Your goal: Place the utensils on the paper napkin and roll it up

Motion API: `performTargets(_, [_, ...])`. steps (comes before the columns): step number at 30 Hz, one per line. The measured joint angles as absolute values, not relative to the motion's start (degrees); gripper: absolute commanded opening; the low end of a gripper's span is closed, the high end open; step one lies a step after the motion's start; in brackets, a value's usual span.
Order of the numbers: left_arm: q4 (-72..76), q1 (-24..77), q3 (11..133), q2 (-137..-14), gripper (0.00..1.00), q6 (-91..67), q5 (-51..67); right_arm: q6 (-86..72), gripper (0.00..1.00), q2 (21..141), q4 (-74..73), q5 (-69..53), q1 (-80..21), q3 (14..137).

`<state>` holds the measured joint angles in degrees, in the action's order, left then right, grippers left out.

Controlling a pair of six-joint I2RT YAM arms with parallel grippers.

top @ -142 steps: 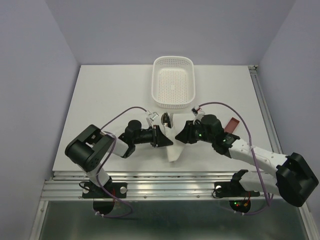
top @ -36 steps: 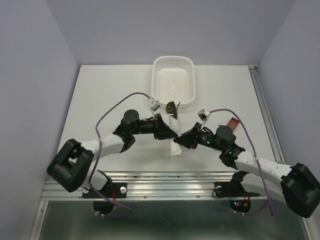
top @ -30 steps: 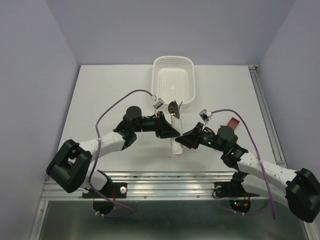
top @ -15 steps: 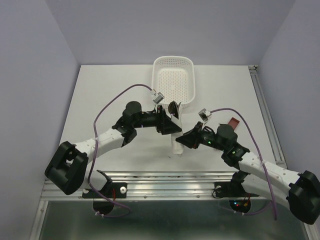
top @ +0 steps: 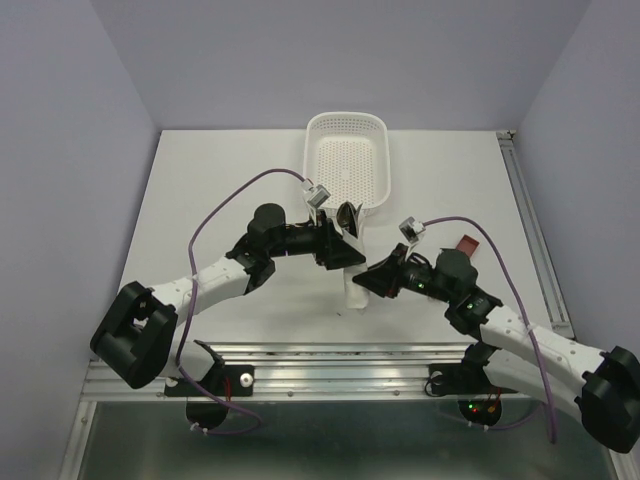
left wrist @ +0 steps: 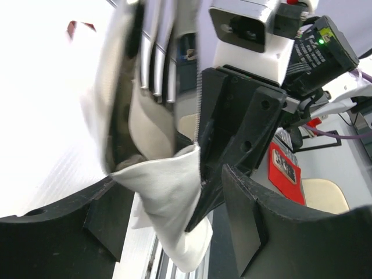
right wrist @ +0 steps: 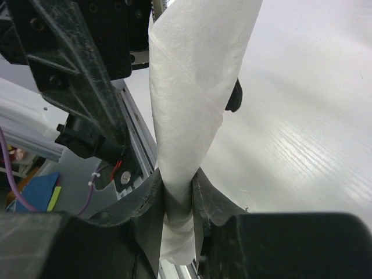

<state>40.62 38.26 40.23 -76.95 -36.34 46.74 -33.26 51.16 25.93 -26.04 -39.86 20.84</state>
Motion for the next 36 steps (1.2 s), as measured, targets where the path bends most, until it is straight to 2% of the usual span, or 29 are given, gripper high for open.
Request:
performTargets(28, [43.11, 38.26, 40.23, -76.01, 0.74, -37.80, 46.98, -33.67, 0.01, 48.40, 24.88, -26.81, -40.21, 23.94])
performTargets(32, [43.83, 38.26, 40.23, -75.99, 0.71, -38.09, 46.98, -34.28, 0.01, 48.95, 24.91, -27.57, -40.21, 23.97])
performTargets(36, [44.27, 38.26, 40.23, -75.99, 0.60, -38.50, 46.98, -34.63, 0.01, 49.47, 24.91, -28.01, -40.21, 23.97])
